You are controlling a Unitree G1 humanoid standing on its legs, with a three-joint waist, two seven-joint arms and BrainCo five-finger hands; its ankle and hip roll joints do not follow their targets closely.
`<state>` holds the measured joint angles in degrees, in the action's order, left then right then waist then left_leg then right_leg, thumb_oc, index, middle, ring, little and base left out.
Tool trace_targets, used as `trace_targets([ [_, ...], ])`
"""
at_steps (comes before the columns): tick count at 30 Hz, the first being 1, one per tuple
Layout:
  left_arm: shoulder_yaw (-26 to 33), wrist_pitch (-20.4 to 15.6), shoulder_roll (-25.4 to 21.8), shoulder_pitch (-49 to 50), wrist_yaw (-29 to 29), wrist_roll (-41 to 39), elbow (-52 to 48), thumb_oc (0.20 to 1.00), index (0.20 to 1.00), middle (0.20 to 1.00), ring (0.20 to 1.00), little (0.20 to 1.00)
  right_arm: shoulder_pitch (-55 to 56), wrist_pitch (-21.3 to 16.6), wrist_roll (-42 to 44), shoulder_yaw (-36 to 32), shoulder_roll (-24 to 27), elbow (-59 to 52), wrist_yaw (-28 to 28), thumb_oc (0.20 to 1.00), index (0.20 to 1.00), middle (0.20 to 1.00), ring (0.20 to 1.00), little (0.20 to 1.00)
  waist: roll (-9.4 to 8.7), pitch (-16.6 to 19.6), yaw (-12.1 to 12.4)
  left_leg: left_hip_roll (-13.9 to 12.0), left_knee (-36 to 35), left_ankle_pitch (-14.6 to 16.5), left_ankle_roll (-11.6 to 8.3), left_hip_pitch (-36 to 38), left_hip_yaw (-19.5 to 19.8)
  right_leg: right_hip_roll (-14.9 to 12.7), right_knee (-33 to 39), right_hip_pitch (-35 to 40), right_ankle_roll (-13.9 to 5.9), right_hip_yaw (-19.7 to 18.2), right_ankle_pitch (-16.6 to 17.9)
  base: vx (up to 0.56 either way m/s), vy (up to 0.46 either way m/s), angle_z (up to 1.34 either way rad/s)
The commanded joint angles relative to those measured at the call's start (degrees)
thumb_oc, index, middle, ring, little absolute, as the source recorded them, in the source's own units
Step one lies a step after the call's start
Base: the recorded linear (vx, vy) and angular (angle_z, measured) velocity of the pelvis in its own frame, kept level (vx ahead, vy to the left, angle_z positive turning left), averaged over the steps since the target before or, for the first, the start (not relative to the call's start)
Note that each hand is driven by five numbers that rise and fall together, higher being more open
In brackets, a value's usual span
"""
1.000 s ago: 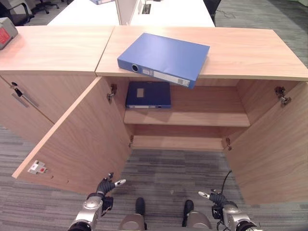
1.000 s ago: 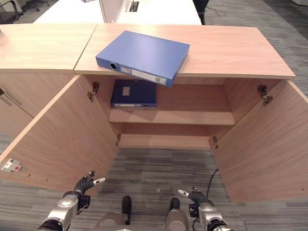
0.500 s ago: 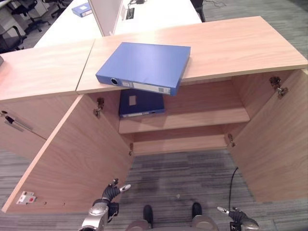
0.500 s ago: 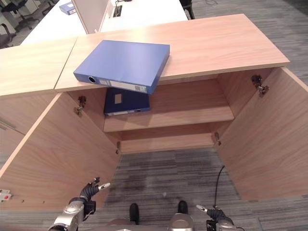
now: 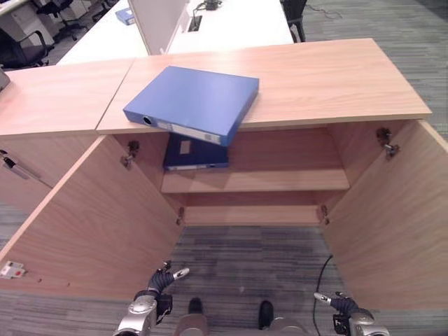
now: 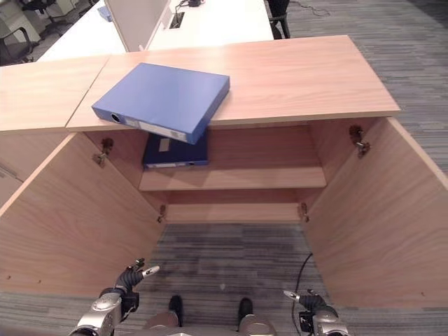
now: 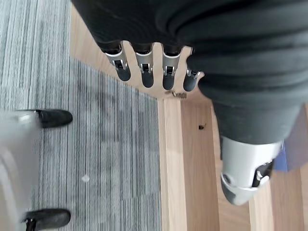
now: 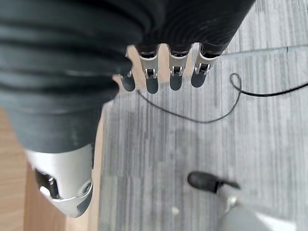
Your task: Put the empty folder in the office cabinet
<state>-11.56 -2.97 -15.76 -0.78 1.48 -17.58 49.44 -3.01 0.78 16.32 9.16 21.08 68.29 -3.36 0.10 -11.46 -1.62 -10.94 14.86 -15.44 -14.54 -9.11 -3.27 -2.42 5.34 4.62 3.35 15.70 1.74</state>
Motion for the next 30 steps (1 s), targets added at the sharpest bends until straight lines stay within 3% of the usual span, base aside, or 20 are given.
trace_targets([
  [1,0.11,-1.45,-1.19,-3.23,-0.12,0.14,-2.04,1.000,1.000,1.000,1.000,1.000,-1.80,0.13,-1.65,0.69,1.49,1.22,-0.08,1.000,1.000,1.000,1.000,1.000,0.01,-3.60,2.24,0.52,1.18,10.92,5.61,0.10,-2.89,-5.75,-0.34,1.10,-9.86,-1.92,-3.06,0.24,0.013,0.03],
  [5,-0.20,-1.56,-1.00,-3.02,-0.16,0.44,-0.67,1.000,1.000,1.000,1.000,1.000,-2.52,-0.15,-1.84,1.56,1.37,0.98,-0.64,1.000,1.000,1.000,1.000,1.000,0.74,-3.80,5.12,3.99,-6.99,7.08,5.07,-5.18,-0.56,-4.51,-0.34,3.31,-10.15,-3.34,-5.01,0.19,0.050,0.02],
  [9,-0.27,-1.56,-0.84,-3.25,-0.19,0.32,0.95,1.000,1.000,1.000,1.000,1.000,-3.19,-0.12,-2.21,2.64,0.82,0.56,-0.63,1.000,1.000,1.000,1.000,1.000,1.08,-3.65,6.75,5.13,-9.41,4.69,4.75,-7.33,0.52,-3.45,-0.34,5.46,-9.85,-5.09,-6.88,0.18,0.062,-0.29],
  [12,-0.41,-1.34,-0.92,-3.00,-0.55,1.53,2.48,1.000,1.000,1.000,1.000,1.000,-3.04,-0.22,-3.70,4.27,-0.43,-0.16,0.13,1.000,1.000,1.000,1.000,1.000,0.66,-1.30,6.71,6.14,-14.77,5.53,6.29,-2.26,1.81,-3.25,-0.34,6.93,-10.10,-6.81,-8.32,0.28,0.142,-0.26],
  [18,-0.62,-1.25,-1.62,-4.15,-0.65,2.24,3.62,1.000,1.000,1.000,1.000,1.000,-3.33,-0.02,-3.43,4.66,-2.11,0.01,0.27,1.000,1.000,1.000,1.000,1.000,-1.47,0.65,6.48,7.75,-14.71,7.56,8.39,-1.07,0.37,-4.74,-0.41,8.06,-10.81,-8.43,-8.69,0.19,0.124,0.04],
  [19,-0.54,-1.19,-2.24,-4.35,-0.75,2.17,2.67,1.000,1.000,1.000,1.000,1.000,-3.30,-0.07,-3.53,4.64,-2.68,0.03,0.42,1.000,1.000,1.000,1.000,1.000,-2.13,1.09,6.71,8.32,-15.00,8.70,9.68,-0.39,-0.41,-5.59,-4.77,6.78,-11.39,-9.06,-9.37,0.09,0.086,0.06],
  [21,-0.51,-1.12,-2.70,-4.61,-0.81,1.90,1.88,1.000,1.000,1.000,1.000,1.000,-3.48,-0.11,-3.32,4.47,-3.00,-0.08,0.40,1.000,1.000,1.000,1.000,1.000,-2.34,0.97,6.89,8.54,-15.16,9.30,10.26,0.15,-0.81,-5.71,-8.13,5.02,-11.94,-9.37,-9.49,0.11,0.130,-0.04],
  [22,-0.13,-1.01,-3.33,-4.84,-0.89,1.71,0.76,1.000,1.000,1.000,1.000,1.000,-3.80,-0.12,-3.03,4.03,-3.28,-0.08,0.55,1.000,1.000,1.000,1.000,1.000,-2.48,0.50,6.81,8.82,-15.42,10.58,11.34,1.55,-1.49,-5.26,-14.55,1.81,-13.67,-9.74,-9.04,0.11,0.192,-0.31],
  [25,0.21,-1.03,-3.96,-5.02,-0.64,1.35,-0.88,1.000,1.000,1.000,1.000,1.000,-5.01,-0.13,-2.68,3.41,-3.37,-0.42,0.51,1.000,1.000,1.000,1.000,1.000,-0.89,-1.47,5.33,8.09,-15.86,11.72,12.86,3.97,-2.57,-4.53,-27.39,-5.81,-16.48,-9.02,-4.69,0.05,0.144,-0.31],
  [26,0.21,-1.03,-3.96,-5.02,-0.64,1.35,-0.88,1.000,1.000,1.000,1.000,1.000,-5.01,-0.13,-2.68,3.41,-3.37,-0.42,0.51,1.000,1.000,1.000,1.000,1.000,-0.91,-1.44,5.35,8.10,-15.85,11.72,12.87,3.95,-2.59,-4.54,-27.44,-5.87,-16.49,-9.05,-4.71,0.08,0.130,-0.29],
  [27,0.42,-1.10,-4.05,-4.82,-0.55,1.17,-1.45,1.000,1.000,1.000,1.000,1.000,-5.12,-0.27,-2.14,2.94,-3.73,-0.90,0.36,1.000,1.000,1.000,1.000,1.000,0.26,-2.15,4.62,7.86,-16.77,12.21,13.20,5.77,-2.35,-4.37,-31.28,-9.31,-16.74,-8.73,-3.79,0.12,0.089,-0.16],
  [29,0.53,-1.23,-4.00,-4.84,-0.42,0.99,-1.47,1.000,1.000,1.000,1.000,1.000,-5.01,-0.37,-1.82,2.74,-3.77,-1.12,0.31,1.000,1.000,1.000,1.000,1.000,0.46,-2.39,4.34,8.01,-17.51,12.46,13.05,6.90,-2.10,-4.99,-30.10,-9.58,-16.20,-8.16,-4.26,0.16,0.036,-0.02],
  [30,0.47,-1.52,-3.93,-5.13,-0.17,0.79,-1.33,1.000,1.000,1.000,1.000,1.000,-4.81,-0.38,-1.53,2.46,-3.78,-1.20,0.13,1.000,1.000,1.000,1.000,1.000,0.59,-2.18,3.89,8.11,-18.34,13.08,12.40,8.29,-1.63,-6.25,-23.93,-9.44,-14.69,-7.05,-5.49,0.22,-0.065,-0.01],
])
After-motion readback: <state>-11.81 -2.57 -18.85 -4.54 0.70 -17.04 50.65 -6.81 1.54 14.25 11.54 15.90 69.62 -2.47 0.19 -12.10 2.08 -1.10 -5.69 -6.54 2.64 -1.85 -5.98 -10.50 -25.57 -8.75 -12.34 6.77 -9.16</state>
